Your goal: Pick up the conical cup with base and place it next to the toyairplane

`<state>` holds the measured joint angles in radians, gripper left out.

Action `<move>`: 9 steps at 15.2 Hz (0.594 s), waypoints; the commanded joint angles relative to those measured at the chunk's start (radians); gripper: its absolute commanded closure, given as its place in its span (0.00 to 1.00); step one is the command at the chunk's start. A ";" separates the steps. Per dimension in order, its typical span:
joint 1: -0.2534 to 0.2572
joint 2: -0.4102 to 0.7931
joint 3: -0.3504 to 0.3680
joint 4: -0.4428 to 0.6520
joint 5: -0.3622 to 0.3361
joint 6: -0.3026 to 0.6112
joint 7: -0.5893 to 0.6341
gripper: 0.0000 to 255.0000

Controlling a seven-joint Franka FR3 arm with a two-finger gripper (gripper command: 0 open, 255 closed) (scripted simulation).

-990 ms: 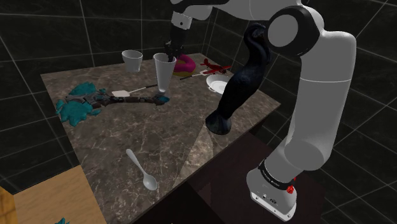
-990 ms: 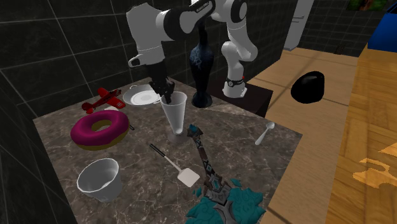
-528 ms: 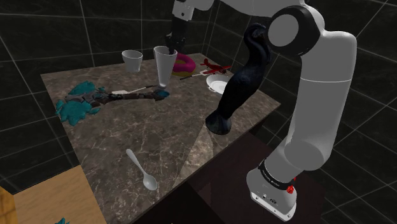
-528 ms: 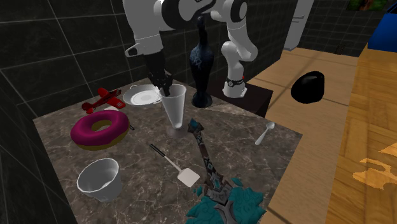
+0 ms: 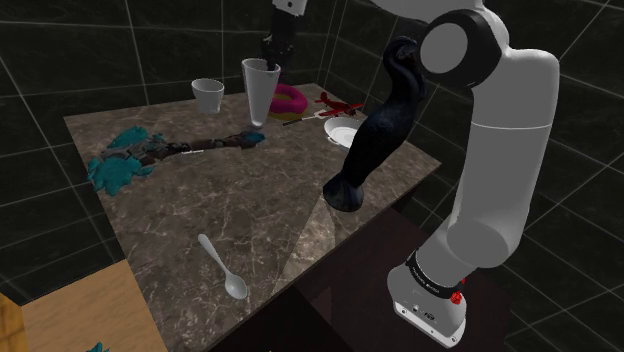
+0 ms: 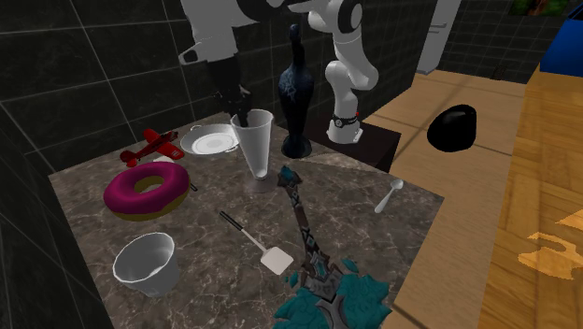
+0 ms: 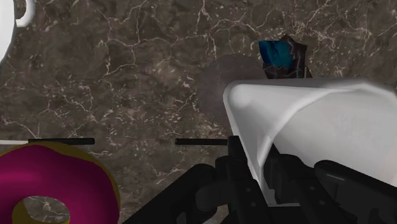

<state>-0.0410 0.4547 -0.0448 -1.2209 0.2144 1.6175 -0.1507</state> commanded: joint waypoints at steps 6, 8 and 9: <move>-0.006 0.028 0.001 0.142 0.001 -0.112 0.020 1.00; -0.008 0.042 0.002 0.191 0.001 -0.146 0.027 1.00; -0.008 0.043 0.002 0.195 0.001 -0.149 0.027 1.00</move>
<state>-0.0487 0.4919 -0.0429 -1.0439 0.2153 1.4801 -0.1261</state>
